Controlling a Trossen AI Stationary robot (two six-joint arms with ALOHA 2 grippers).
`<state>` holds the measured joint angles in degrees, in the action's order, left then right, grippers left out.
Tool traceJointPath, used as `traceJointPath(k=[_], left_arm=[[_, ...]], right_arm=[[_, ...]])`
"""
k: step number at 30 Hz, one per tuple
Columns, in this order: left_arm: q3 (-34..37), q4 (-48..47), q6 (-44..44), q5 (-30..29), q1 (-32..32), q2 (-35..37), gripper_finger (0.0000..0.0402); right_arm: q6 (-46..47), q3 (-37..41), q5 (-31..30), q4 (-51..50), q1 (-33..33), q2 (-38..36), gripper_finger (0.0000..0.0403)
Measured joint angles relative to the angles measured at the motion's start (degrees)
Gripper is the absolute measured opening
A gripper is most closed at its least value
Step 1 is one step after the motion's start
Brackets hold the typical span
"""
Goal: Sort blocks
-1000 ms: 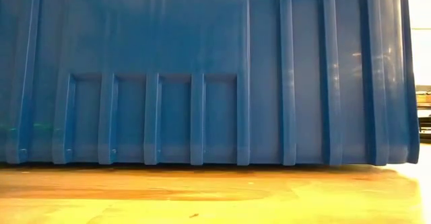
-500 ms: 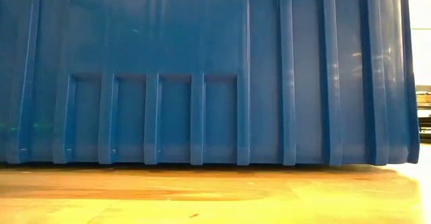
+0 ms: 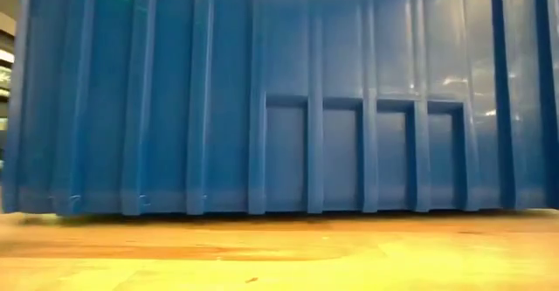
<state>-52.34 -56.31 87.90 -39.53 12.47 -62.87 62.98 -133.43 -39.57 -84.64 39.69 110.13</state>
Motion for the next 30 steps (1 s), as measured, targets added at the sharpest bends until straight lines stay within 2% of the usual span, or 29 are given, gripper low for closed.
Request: traceJointPath(k=[11, 16, 20, 25, 30], left_arm=[[0.0, 7.4, -11.6, -1.4, -13.7, -3.1, 0.0000], [0.0, 16.9, -19.5, 3.2, -18.3, -5.3, 0.0000], [0.0, 23.8, -20.6, 7.2, -20.0, -7.6, 0.0000], [-0.1, 32.1, -23.1, 8.5, -20.6, -10.7, 0.0000], [-0.1, 37.0, -22.2, 12.3, -20.5, -13.2, 0.0000]], right_arm=[[0.1, 0.0, -0.1, 3.2, 0.1, 0.0, 0.0000], [0.1, 0.0, -1.1, 3.6, 0.1, 0.0, 0.0000], [0.0, 0.0, -1.4, 4.0, 0.1, 0.0, 0.0000], [0.0, 0.0, -3.0, 4.0, 0.1, 0.0, 0.0000], [0.0, 0.0, -4.0, 4.0, 0.1, 0.0, 0.0000]])
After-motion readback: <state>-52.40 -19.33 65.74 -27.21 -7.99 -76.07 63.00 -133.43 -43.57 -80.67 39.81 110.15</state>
